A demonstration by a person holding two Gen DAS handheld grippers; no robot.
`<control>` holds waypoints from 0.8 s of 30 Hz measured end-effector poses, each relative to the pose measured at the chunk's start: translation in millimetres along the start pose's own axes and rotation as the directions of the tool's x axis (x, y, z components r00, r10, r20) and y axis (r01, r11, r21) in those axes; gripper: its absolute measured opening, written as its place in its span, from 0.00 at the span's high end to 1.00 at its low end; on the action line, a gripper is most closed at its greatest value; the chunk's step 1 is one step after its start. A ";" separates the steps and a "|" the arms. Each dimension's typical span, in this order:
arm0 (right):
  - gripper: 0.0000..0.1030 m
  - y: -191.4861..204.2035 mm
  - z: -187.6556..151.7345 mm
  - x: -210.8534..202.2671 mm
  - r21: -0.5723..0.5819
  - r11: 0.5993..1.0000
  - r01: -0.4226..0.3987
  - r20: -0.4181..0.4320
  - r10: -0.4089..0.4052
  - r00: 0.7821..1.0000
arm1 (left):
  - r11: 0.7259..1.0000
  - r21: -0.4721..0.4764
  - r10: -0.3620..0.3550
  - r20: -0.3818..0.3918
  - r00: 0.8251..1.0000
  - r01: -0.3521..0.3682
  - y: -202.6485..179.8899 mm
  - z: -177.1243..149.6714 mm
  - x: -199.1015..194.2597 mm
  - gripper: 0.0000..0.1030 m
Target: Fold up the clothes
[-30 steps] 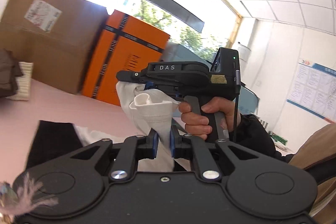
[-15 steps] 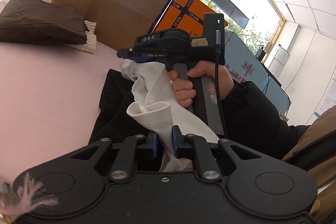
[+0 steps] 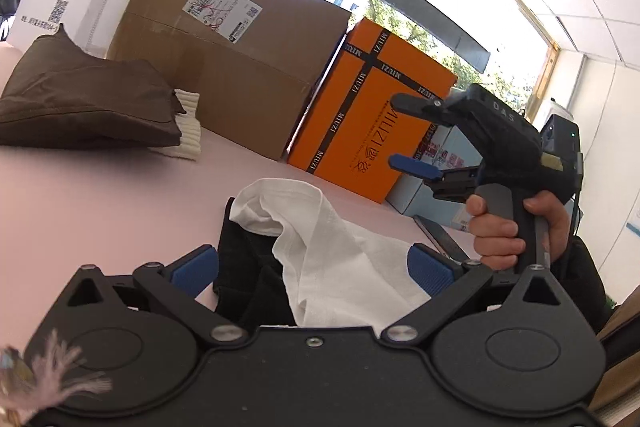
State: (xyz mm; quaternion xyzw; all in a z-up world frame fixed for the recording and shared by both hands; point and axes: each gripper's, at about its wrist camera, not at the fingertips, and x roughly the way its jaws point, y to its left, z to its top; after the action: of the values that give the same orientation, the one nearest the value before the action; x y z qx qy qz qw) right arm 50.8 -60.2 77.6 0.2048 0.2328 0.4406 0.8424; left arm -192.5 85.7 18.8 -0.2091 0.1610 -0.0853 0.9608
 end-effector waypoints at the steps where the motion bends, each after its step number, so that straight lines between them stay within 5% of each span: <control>1: 0.14 -8.2 -2.2 -13.0 -0.007 1.000 0.025 0.000 -0.025 1.000 | 1.000 0.024 -0.005 -0.007 1.000 0.005 -2.8 3.0 3.9 0.00; 7: 0.14 -62.1 -23.9 -77.9 0.068 0.987 0.148 -0.028 -0.146 0.989 | 0.998 0.067 0.002 -0.079 0.997 0.003 -6.1 32.6 39.5 0.00; 13: 0.14 -83.0 -40.0 -97.2 0.111 0.982 0.154 0.006 -0.156 0.988 | 0.999 0.025 0.027 -0.244 0.969 -0.021 -12.4 46.1 85.4 0.00; 17: 0.14 -88.8 -40.9 -98.2 0.117 0.985 0.125 -0.028 -0.123 0.992 | 0.984 0.168 0.110 -0.302 0.947 -0.061 -29.6 31.7 101.4 0.02; 24: 0.14 -90.9 -42.7 -96.3 0.119 0.985 0.126 -0.066 -0.119 0.991 | 0.918 0.337 0.303 -0.251 0.919 -0.211 -31.9 17.4 95.3 0.06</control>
State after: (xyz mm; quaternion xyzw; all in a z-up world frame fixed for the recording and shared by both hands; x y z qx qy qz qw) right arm 36.7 -183.0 13.4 0.2285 0.2962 0.3784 0.8467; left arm -100.7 41.5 21.3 -0.0207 0.3153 -0.0111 0.9487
